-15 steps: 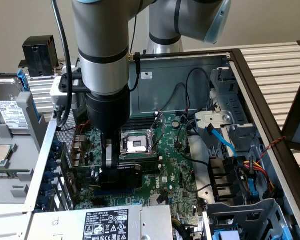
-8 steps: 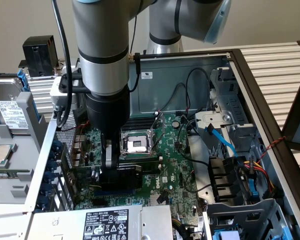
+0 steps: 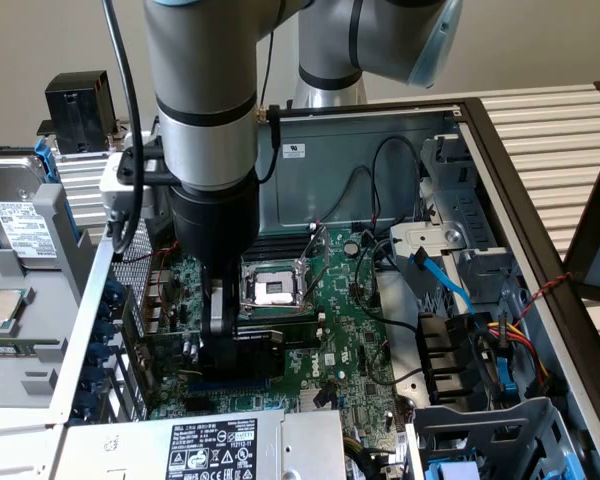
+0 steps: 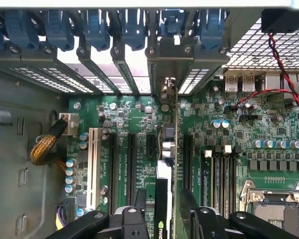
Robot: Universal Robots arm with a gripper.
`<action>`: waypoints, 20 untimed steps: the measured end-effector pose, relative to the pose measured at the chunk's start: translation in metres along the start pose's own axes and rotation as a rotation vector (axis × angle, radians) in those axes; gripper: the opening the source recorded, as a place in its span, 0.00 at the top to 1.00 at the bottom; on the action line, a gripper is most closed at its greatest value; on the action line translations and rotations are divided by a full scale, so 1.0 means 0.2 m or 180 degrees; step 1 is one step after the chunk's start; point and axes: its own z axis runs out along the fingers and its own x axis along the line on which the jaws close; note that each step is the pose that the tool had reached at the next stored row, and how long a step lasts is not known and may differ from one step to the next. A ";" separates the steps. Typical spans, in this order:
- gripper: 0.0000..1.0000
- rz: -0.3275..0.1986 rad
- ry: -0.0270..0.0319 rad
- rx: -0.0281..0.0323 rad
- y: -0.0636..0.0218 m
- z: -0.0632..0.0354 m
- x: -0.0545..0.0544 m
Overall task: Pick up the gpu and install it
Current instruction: 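Insert the gpu into the slot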
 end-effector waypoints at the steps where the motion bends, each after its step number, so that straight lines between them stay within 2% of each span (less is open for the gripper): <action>1: 0.59 0.0001 0.0005 0.0000 0.002 -0.003 0.00; 9: 0.59 0.0002 0.0040 0.0003 0.009 -0.030 0.00; 20: 0.59 0.0006 0.0100 0.0012 0.029 -0.184 0.01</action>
